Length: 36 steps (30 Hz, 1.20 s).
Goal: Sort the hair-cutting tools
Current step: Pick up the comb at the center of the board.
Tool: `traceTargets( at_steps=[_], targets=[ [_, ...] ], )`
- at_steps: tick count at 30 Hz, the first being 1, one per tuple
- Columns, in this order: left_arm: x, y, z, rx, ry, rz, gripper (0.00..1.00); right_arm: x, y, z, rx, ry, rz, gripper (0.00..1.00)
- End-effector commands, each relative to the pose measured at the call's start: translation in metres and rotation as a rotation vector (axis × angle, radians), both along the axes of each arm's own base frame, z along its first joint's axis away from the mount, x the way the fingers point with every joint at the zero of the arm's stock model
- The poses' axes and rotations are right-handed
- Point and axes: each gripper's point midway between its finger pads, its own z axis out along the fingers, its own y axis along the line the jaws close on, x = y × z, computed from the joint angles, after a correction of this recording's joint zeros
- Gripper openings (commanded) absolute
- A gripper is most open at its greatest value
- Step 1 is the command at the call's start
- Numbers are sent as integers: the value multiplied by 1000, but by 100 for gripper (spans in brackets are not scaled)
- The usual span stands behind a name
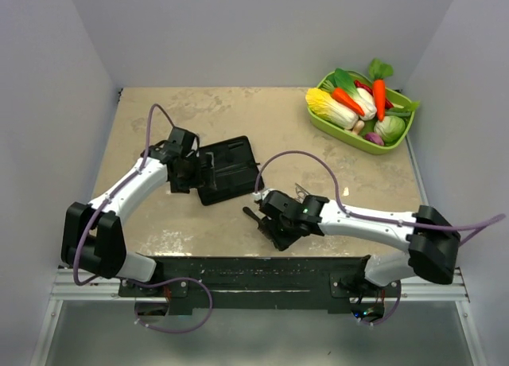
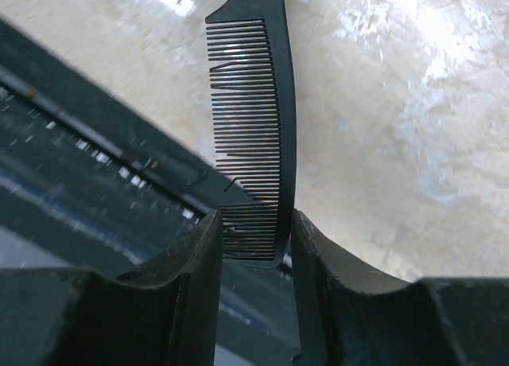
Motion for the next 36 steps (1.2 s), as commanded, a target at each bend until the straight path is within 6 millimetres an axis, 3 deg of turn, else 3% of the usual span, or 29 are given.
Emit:
traceTargets(
  at_steps=[1, 8, 11, 14, 17, 20, 25, 36],
  targets=[
    [9, -40, 30, -195, -27, -99, 97, -14, -5, 43, 73, -15, -24, 34],
    [-9, -91, 83, -506, 20, -282, 94, -11, -16, 88, 103, -105, 25, 33],
    [-20, -108, 107, -635, 49, -341, 92, -9, -15, 117, 150, -152, 47, 33],
    [-34, -123, 115, -742, 88, -363, 90, -4, -10, 149, 202, -197, 70, 33],
    [-40, -134, 128, -830, 78, -377, 87, -3, -14, 161, 193, -219, 90, 33],
    [-43, -138, 141, -866, 62, -398, 86, 0, -15, 172, 206, -249, 104, 33],
    [-49, -139, 152, -887, 64, -404, 84, 3, -12, 174, 194, -269, 138, 33],
    [-64, -137, 165, -919, 67, -401, 76, 14, 9, 182, 216, -314, 196, 33]
  ],
)
